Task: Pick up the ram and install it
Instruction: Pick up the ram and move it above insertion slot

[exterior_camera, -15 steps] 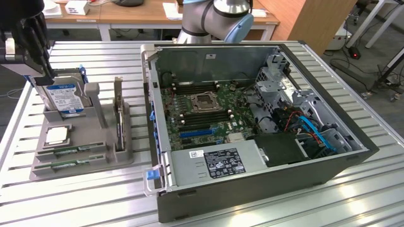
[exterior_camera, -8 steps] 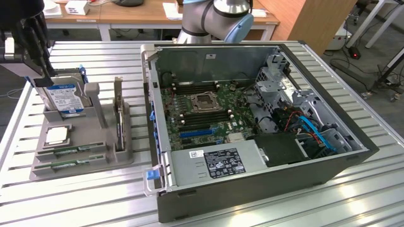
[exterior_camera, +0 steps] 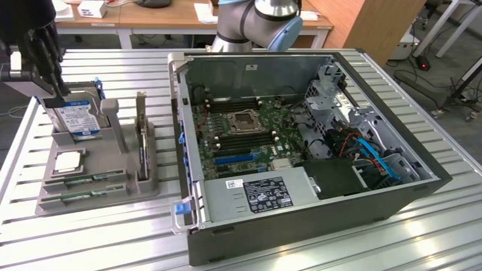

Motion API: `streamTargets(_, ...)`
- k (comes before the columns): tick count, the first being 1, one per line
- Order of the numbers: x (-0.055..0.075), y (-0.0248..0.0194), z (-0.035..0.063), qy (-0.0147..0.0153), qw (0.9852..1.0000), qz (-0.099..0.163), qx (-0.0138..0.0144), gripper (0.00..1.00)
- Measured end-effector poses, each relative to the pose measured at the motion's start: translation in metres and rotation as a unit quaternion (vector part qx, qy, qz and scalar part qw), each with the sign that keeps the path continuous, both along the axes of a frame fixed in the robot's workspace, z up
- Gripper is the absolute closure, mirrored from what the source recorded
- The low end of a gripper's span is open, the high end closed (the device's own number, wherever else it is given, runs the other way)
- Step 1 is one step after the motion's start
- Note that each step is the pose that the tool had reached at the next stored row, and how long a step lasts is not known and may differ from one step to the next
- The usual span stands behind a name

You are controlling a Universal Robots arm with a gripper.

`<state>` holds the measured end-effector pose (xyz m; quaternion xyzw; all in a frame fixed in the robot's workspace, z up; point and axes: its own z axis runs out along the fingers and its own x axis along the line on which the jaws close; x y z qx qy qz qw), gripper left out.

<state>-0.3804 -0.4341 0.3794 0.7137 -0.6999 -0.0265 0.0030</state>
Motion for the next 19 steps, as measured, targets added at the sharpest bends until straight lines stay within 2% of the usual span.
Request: streamTargets(19,0.0,0.0,-0.0325,0.0,1.0,0.0,0.0,0.7)
